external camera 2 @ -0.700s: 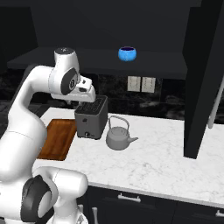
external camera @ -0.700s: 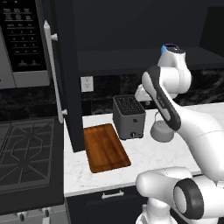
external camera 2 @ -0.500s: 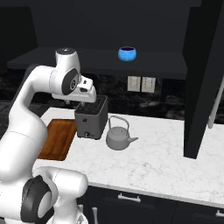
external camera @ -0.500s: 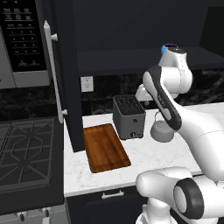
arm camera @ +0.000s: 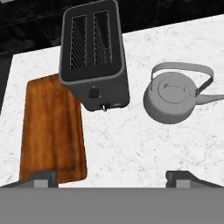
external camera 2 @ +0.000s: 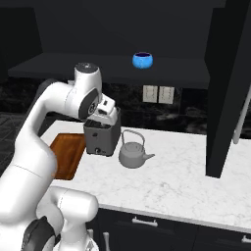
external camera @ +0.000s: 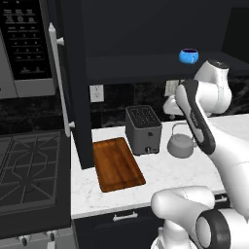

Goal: Pick the kettle from the counter and place it on the tray. Then pick the mug from the cabinet and place it on the tray. Then close the cabinet doors.

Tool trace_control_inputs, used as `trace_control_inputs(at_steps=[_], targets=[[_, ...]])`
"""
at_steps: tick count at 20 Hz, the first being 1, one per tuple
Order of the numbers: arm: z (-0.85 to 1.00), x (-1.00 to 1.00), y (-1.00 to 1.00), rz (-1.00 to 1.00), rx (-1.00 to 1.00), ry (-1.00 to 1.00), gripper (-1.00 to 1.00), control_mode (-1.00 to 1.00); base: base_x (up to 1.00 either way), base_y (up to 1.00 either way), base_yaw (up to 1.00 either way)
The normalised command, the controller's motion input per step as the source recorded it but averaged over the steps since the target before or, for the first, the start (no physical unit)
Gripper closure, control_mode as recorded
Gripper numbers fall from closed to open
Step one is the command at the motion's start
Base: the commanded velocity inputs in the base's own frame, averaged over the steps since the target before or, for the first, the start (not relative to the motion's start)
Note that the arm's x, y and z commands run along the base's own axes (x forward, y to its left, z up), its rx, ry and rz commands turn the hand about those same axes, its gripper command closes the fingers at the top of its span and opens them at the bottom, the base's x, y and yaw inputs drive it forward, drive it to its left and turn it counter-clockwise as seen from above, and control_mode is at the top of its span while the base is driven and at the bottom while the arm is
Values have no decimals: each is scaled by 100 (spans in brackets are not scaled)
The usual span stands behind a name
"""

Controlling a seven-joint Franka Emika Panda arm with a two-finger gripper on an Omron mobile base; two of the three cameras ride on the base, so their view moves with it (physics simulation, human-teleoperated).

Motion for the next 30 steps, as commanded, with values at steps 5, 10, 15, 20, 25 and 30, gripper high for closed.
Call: trace_control_inputs(at_steps=[5,10,15,20,25,30], targets=[[-15,-25,-34,-59,21,-6,-100,-100,0,0,0],[-13,-2,-37,-55,24,-1,-100,-100,0,0,0],[-10,5,-21,-45,23,0,-100,-100,0,0,0],[-8,17,-33,-21,25,-2,-100,-100,0,0,0],[-3,2,-33,-1,16,-8,-100,-100,0,0,0],[0,18,-12,-8,4,9,-100,-100,0,0,0]])
